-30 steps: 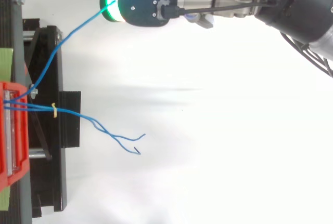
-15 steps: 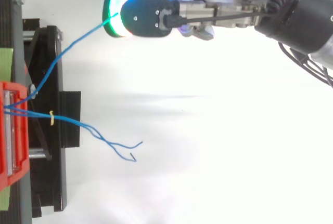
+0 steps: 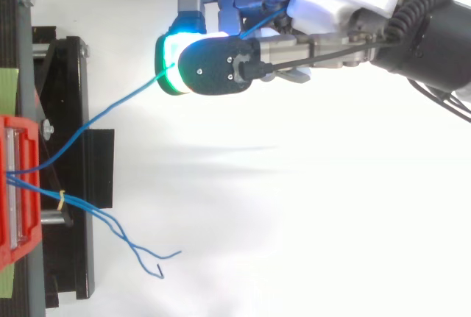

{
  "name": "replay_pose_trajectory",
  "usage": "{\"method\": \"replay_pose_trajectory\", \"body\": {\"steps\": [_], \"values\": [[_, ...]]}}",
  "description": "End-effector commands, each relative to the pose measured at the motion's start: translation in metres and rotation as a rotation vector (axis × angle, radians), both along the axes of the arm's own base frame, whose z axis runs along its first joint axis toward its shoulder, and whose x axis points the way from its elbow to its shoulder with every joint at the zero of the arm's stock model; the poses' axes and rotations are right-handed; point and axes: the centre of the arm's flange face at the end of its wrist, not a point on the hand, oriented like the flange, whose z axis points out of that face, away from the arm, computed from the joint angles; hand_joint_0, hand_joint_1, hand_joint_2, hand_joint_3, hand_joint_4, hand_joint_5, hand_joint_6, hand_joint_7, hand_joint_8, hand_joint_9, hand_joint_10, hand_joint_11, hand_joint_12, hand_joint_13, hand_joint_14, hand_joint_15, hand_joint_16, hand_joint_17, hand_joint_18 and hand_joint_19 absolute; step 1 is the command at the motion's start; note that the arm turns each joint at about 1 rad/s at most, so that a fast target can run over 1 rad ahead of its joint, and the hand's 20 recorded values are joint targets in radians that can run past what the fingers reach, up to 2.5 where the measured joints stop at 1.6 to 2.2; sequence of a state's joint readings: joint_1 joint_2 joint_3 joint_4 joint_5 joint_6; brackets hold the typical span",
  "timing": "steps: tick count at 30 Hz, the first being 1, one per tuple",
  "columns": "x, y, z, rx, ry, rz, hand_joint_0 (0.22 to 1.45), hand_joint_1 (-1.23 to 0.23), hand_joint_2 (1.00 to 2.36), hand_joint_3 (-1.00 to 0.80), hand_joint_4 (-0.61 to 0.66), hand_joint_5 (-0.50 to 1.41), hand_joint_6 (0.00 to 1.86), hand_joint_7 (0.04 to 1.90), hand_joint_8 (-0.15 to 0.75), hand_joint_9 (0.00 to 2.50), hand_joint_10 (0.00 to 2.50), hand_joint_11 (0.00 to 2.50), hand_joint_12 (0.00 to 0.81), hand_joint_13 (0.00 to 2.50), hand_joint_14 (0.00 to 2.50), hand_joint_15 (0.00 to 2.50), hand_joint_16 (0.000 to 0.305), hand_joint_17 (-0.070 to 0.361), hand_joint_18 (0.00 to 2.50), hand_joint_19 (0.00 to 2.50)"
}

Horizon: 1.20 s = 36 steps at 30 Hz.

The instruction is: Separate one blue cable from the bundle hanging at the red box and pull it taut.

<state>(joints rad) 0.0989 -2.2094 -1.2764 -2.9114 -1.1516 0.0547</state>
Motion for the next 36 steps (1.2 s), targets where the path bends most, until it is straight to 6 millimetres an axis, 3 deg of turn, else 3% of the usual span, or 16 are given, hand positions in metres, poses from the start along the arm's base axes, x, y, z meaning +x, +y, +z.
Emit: {"method": "replay_pose_trajectory", "body": {"steps": [1, 36], "values": [[-0.0040, 0.0003, 0.0057, -0.001, 0.016, 0.003, 0.61, -0.77, 1.02, -0.05, -0.10, -0.16, 0.85, 1.31, 0.225, 0.39, 2.50, 2.12, 0.361, 0.82, 2.50, 1.84, 0.031, 0.070, 1.45, 1.92], [-0.0038, 0.0056, 0.0065, -0.084, 0.045, 0.019, 0.62, -0.78, 1.02, -0.02, -0.09, -0.15, 0.86, 1.31, 0.240, 0.42, 2.50, 2.06, 0.376, 0.86, 2.50, 1.85, 0.037, 0.084, 1.45, 1.81]]}}
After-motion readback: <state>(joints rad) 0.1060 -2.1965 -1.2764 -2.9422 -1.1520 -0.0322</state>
